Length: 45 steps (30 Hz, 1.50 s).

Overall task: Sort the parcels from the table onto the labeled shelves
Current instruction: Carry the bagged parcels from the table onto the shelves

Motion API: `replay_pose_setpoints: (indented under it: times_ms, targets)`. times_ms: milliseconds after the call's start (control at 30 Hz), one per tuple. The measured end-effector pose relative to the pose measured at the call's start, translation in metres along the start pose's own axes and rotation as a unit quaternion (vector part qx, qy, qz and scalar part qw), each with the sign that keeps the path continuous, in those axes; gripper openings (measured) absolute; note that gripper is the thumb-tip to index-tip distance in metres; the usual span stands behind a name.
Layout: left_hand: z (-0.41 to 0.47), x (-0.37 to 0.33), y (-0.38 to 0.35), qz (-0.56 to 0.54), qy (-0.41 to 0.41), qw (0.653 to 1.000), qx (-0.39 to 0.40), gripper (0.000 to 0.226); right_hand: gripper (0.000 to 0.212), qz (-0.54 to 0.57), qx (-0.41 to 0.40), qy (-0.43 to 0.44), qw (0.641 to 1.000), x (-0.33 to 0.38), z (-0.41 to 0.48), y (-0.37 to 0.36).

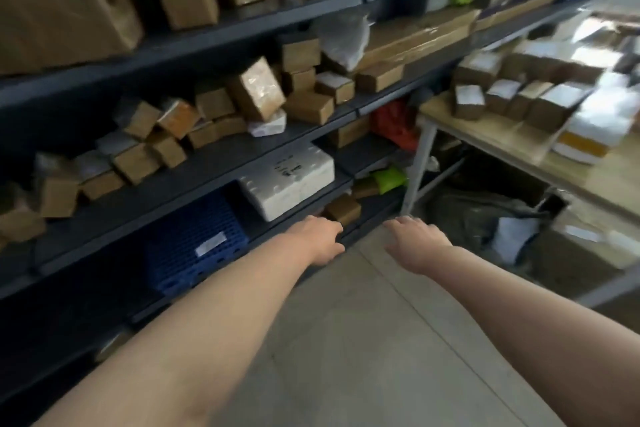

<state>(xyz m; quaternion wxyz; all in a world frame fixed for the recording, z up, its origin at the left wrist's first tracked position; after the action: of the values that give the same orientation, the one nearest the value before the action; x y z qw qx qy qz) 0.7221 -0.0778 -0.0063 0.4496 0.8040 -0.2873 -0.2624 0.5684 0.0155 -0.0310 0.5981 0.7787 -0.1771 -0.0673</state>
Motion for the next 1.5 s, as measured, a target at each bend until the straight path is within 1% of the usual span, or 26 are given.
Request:
replay_pose_setpoints:
  times_ms: [100,200,333,467,633,767,867,967,1100,1200,1333,1433,1500]
  targets:
    - [0.041,-0.08,0.022,0.025,-0.054,0.998,-0.009,0.053,0.047,0.007,-0.022,-0.064,0.998,-0.085,-0.017,0.018]
    - [0.073,-0.152,0.035,0.062,-0.107,0.992,-0.004,0.051,0.045,0.024,-0.039,-0.119,0.992,-0.154,-0.037,0.031]
    - [0.108,-0.233,0.048,0.099,-0.169,0.981,-0.011,0.05,0.049,0.049,-0.061,-0.193,0.978,-0.229,-0.063,0.039]
    - [0.147,-0.295,0.056,0.138,-0.223,0.965,-0.01,0.053,0.051,0.08,-0.069,-0.253,0.962,-0.292,-0.073,0.044]
    - [0.211,-0.352,0.071,0.163,-0.267,0.95,-0.001,0.054,0.054,0.086,-0.086,-0.311,0.942,-0.357,-0.06,0.053]
    - [0.274,-0.393,0.092,0.165,-0.292,0.942,0.0,0.054,0.049,0.091,-0.088,-0.347,0.929,-0.41,-0.029,0.062]
    - [0.322,-0.421,0.111,0.14,-0.312,0.94,-0.005,0.051,0.05,0.103,-0.082,-0.376,0.917,-0.45,-0.006,0.069]
    - [0.366,-0.448,0.125,0.136,-0.334,0.932,0.008,0.054,0.055,0.12,-0.069,-0.413,0.9,-0.488,0.009,0.071]
    - [0.413,-0.485,0.144,0.078,-0.335,0.939,-0.018,0.051,0.057,0.148,-0.042,-0.46,0.874,-0.531,0.012,0.068]
    - [0.434,-0.517,0.152,0.069,-0.347,0.935,-0.015,0.05,0.056,0.145,-0.04,-0.486,0.861,-0.56,0.008,0.068]
    - [0.456,-0.565,0.158,0.088,-0.38,0.921,-0.017,0.055,0.054,0.153,-0.068,-0.497,0.852,-0.604,0.013,0.085]
    - [0.472,-0.604,0.158,0.128,-0.401,0.907,-0.023,0.057,0.054,0.156,-0.087,-0.484,0.857,-0.641,0.024,0.097]
    - [0.487,-0.632,0.16,0.133,-0.402,0.905,-0.032,0.058,0.055,0.156,-0.097,-0.473,0.861,-0.672,0.032,0.105]
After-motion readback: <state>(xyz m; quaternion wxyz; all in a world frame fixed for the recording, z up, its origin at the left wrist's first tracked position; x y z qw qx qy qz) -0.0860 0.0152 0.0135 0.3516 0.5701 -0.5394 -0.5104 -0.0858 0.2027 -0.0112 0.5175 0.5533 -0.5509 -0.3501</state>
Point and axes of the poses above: each hand's wrist, its own z-axis towards the middle knuckle, its own y-axis out of the back of the hand, x = y × z, the point moved 4 cm from there along z, towards the middle knuckle
